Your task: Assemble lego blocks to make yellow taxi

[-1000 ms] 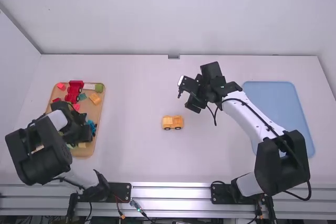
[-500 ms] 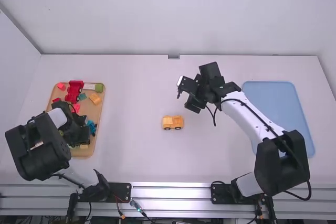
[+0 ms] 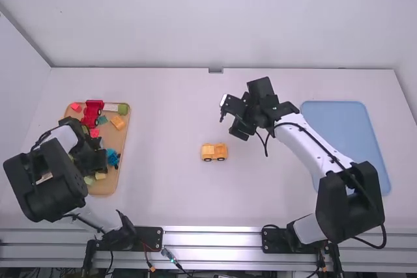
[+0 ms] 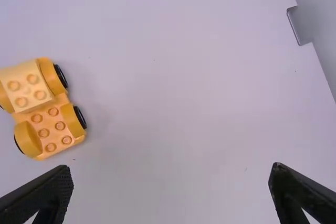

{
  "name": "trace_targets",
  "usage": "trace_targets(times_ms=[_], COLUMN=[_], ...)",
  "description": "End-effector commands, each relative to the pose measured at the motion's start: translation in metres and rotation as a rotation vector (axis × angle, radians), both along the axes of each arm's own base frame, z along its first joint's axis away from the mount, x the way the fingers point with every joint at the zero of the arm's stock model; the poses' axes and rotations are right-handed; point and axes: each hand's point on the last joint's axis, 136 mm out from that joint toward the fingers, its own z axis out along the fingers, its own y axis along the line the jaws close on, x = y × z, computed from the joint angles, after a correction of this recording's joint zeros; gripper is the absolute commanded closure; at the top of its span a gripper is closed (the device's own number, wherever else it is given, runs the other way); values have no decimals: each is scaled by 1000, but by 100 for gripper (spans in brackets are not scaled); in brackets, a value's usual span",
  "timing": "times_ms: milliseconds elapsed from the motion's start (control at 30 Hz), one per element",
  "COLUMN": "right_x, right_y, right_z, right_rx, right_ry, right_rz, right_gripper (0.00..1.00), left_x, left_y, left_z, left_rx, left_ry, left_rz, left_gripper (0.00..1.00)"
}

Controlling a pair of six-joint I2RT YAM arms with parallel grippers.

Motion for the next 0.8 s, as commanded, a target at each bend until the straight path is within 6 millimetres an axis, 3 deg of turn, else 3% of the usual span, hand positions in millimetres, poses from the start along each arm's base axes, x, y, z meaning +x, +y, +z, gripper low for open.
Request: trace_targets(times_ms=[0,233,367,467,600,667,700,767], right_x=[5,8,28,39,45,46,46,43], right_y=[4,7,3,-4,-18,-27,-35,-42], right_z=[17,21,34,41,48,52,55,57], right_rx=[27,60,157,229,288,307,322,333], right_ry=[-32,-31,-49,-41,-19,-14,-15,-19], right_rz=[-5,-36,-184,-286,-395,-437,-467,-489], right_gripper=[1,1,1,1,1,1,1,1], left_x=[12,39,73,106,129,133,133,132], left_y=[7,-5,-41,-92,-153,-184,-210,-234], left_z=[12,31,39,47,53,54,55,56], left_rx=[23,38,63,74,70,59,31,-4], left_ry=[-18,-51,-114,-206,-286,-316,-335,-355], left_rz=[101,107,-50,-258,-470,-554,-624,-702], left_gripper=[98,98,98,98,98,98,98,98])
